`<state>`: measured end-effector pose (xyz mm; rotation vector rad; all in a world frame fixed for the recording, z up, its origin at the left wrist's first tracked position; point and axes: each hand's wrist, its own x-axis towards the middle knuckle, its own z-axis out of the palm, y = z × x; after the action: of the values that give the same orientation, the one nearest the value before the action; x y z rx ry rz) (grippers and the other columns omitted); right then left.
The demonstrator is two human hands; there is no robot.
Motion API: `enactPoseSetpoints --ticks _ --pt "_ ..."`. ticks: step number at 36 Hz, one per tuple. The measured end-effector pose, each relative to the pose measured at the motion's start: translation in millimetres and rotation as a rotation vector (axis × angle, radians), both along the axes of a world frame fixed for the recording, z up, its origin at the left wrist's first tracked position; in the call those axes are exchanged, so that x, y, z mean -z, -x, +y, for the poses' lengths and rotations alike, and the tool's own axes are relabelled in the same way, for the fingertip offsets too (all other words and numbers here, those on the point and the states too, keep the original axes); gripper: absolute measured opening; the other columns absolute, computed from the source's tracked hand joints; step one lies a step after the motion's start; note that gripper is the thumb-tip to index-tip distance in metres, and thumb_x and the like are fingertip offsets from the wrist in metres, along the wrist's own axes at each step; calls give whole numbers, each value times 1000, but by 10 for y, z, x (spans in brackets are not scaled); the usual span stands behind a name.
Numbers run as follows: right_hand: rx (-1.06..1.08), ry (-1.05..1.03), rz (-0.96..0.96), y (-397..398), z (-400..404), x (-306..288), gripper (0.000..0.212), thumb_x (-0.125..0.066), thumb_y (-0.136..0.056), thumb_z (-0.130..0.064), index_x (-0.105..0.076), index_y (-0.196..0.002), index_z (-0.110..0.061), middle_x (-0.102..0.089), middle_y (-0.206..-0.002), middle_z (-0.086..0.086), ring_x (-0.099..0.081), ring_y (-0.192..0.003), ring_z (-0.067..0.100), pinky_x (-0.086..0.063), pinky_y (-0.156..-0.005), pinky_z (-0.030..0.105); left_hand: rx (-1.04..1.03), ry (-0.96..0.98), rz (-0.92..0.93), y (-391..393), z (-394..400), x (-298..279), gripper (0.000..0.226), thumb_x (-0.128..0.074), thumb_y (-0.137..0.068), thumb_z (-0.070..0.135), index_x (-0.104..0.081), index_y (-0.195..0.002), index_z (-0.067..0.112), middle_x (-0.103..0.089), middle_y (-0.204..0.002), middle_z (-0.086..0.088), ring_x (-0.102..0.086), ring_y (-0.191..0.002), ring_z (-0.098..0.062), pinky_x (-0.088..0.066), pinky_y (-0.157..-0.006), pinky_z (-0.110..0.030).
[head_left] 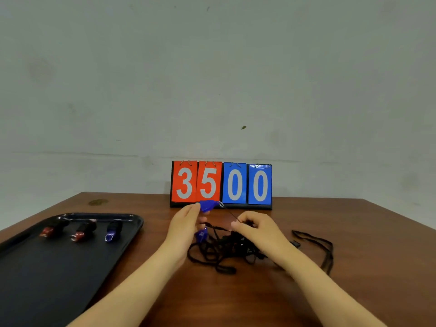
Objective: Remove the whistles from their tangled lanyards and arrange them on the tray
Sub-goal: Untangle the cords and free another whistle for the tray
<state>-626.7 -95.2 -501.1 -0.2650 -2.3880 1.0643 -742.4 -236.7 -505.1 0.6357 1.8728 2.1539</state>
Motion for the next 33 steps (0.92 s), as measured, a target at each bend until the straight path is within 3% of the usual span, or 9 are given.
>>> enactPoseSetpoints --ticks 5,9,14,19,22,27,33 --pt "27 -86 -33 -56 21 48 1 -62 -90 -35 -63 -91 -34 -66 -92 -14 -61 -88 -1 -49 -76 15 60 -174 -117 -32 -27 -19 24 -47 -101 24 -56 -118 10 -69 -107 -10 -66 -99 -21 -53 -83 -29" --pt "85 -72 100 -112 33 26 16 -61 -92 -28 -58 -88 -43 -62 -92 -23 -59 -89 -6 -47 -74 11 112 -288 -239 -22 -67 -66 30 -42 -103 23 -51 -127 7 -69 -110 -13 -67 -101 -23 -53 -80 -29" --pt "126 -24 199 -154 81 1 17 -60 -91 -15 -64 -88 -32 -65 -95 -16 -59 -92 -1 -45 -73 11 135 -385 -337 10 -123 -59 35 -38 -105 24 -45 -134 7 -69 -109 -13 -66 -100 -22 -51 -82 -31" --pt "153 -117 37 -197 170 37 21 -56 -88 -10 -66 -88 -29 -64 -90 -12 -58 -85 3 -44 -68 13 86 -568 -408 85 -216 -106 40 -35 -105 24 -43 -139 3 -67 -106 -13 -65 -98 -22 -50 -84 -31" --pt "158 -241 -11 -167 132 62 21 -53 -91 -13 -64 -92 -31 -62 -95 -15 -55 -88 -1 -42 -71 11 69 -487 -301 64 -250 -148 40 -34 -106 25 -44 -139 5 -69 -107 -11 -66 -98 -21 -51 -80 -29" --pt "108 -326 126 -77 -55 136 19 -54 -95 -23 -61 -108 -35 -55 -101 -20 -50 -93 -6 -40 -75 6 182 -362 -204 -99 -165 -200 34 -36 -105 26 -45 -134 11 -74 -102 -8 -72 -93 -20 -54 -76 -30" --pt "43 -245 198 27 -237 178 29 -57 -94 -33 -58 -123 -31 -56 -109 -19 -51 -104 -2 -44 -87 13 356 -421 -212 -230 -124 -277 33 -35 -105 24 -49 -129 7 -75 -97 -12 -73 -88 -21 -59 -68 -26"
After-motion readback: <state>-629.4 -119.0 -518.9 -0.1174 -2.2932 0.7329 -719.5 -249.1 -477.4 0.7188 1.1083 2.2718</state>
